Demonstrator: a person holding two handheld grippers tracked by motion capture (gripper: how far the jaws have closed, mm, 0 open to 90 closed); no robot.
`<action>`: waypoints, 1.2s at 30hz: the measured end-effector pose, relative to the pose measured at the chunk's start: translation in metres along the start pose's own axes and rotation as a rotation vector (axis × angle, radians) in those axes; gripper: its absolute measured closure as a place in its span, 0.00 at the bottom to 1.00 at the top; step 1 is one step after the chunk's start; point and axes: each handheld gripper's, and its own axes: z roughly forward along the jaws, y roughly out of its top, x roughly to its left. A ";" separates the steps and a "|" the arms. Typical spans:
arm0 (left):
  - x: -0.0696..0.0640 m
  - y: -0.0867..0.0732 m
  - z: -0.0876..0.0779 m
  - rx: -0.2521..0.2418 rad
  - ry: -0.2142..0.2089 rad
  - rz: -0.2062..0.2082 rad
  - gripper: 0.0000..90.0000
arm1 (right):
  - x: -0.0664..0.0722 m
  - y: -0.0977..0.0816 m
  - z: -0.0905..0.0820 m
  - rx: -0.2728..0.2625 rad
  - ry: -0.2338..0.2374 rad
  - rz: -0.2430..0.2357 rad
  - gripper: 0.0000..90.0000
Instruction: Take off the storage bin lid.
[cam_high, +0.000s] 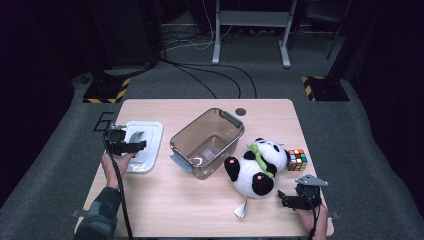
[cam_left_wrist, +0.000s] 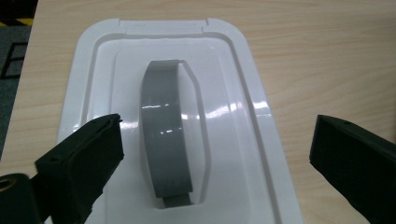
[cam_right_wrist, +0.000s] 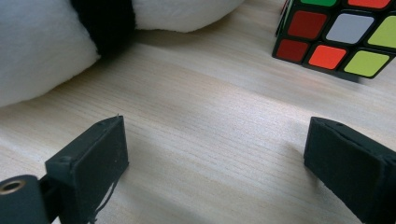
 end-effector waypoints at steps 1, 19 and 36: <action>-0.002 -0.002 -0.003 -0.004 -0.010 0.008 0.01 | 0.000 0.000 0.000 0.000 0.000 0.000 0.06; -0.045 -0.061 -0.029 0.009 -0.114 0.215 0.00 | 0.000 0.000 0.000 0.001 -0.002 0.002 0.06; -0.094 -0.112 -0.012 0.092 -0.186 0.413 0.00 | 0.001 0.000 0.000 0.001 -0.004 0.001 0.05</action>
